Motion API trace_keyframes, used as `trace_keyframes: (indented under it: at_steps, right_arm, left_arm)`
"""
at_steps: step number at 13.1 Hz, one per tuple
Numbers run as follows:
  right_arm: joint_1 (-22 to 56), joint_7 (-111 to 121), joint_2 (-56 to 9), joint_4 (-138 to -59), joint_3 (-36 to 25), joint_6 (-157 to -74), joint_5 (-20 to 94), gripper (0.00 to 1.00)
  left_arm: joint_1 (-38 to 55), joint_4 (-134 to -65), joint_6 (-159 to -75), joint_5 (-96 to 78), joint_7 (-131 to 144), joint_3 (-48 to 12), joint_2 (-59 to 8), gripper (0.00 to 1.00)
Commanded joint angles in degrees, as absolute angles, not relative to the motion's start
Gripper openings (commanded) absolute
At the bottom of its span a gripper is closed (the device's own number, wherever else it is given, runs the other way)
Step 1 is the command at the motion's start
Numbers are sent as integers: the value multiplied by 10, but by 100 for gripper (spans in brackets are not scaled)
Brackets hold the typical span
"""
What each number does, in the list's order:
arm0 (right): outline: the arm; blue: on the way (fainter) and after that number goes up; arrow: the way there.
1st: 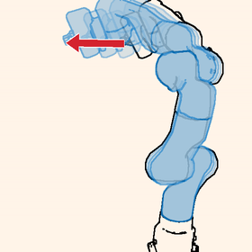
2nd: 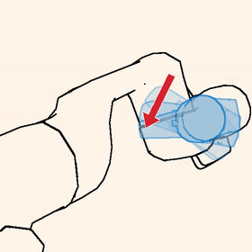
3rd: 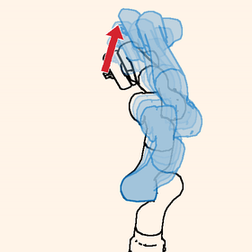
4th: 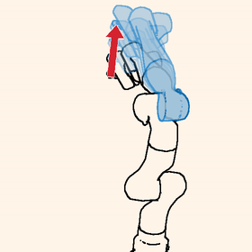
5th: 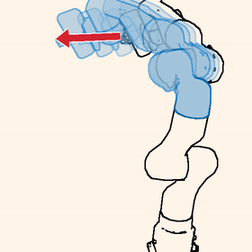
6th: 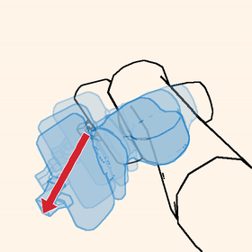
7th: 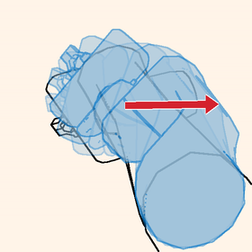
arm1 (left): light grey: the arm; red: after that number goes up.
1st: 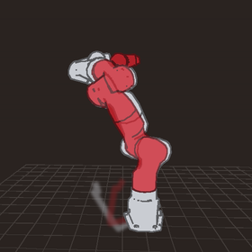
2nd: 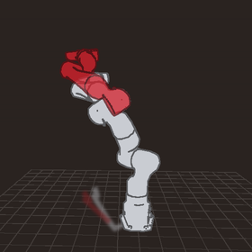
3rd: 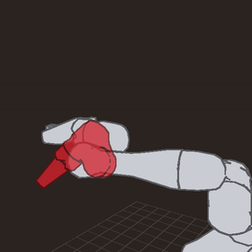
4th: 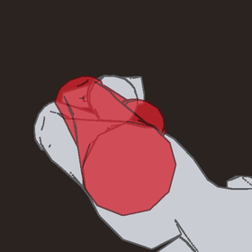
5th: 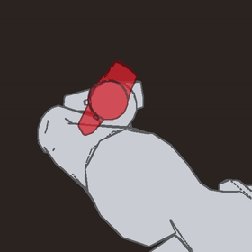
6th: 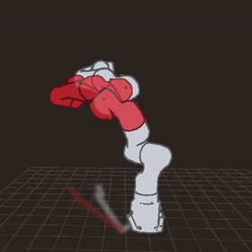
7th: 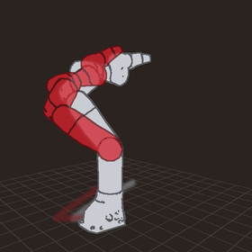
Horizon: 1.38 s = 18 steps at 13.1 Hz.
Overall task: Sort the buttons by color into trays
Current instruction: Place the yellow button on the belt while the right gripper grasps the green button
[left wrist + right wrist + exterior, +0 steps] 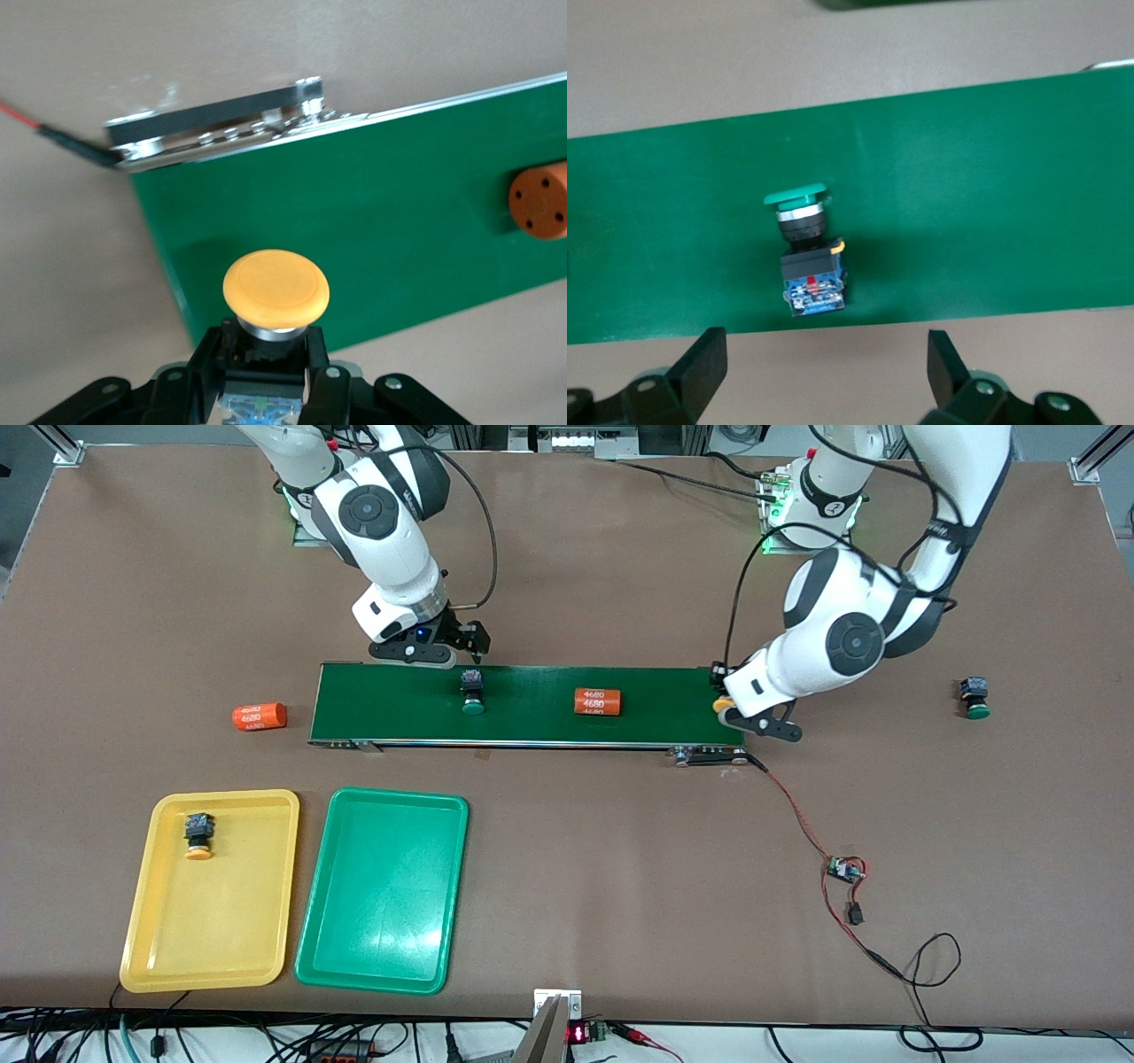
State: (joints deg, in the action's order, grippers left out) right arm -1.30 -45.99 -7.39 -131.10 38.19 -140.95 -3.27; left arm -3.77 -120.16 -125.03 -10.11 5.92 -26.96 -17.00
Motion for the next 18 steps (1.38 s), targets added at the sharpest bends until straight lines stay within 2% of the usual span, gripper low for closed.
trace_keyframes:
  at_steps: [1, 2, 3, 4, 5, 9, 12, 15, 16, 18]
  right_arm:
    - [-12, -470, -99, -1311, 381, -1431, -49, 100]
    - [-12, -470, -111, -1312, 379, -1433, -62, 100]
    - [-12, -470, -119, -1311, 377, -1433, -71, 100]
    - [-12, -470, -124, -1311, 373, -1439, -78, 100]
    - [-12, -470, -128, -1311, 369, -1440, -81, 100]
    - [-12, -470, -151, -1311, 351, -1449, -119, 100]
    - [-11, -470, -170, -1310, 335, -1466, -137, 99]
    - [-10, -469, -174, -1310, 326, -1469, -142, 89]
    - [-10, -469, -177, -1309, 323, -1469, -142, 71]
    - [-10, -468, -177, -1308, 318, -1466, -142, 40]
  left_arm:
    - [-34, -1186, -1282, -184, 64, -272, -208, 19]
    - [-30, -1186, -1288, -246, 62, -272, -215, 22]
    - [-24, -1186, -1288, -283, 61, -272, -216, 35]
    - [-25, -1187, -1288, -284, 54, -271, -216, 65]
    - [-25, -1190, -1286, -284, 52, -268, -214, 100]
    - [-34, -1187, -1255, -276, 55, -265, -164, 100]
    - [-40, -1186, -1207, -169, 57, -215, -131, 100]
    - [-63, -1184, -1196, -2, 58, -195, -125, 100]
    - [-69, -1184, -1200, 77, 54, -142, -132, 100]
    - [-83, -1189, -1195, 90, 53, -92, -136, 100]
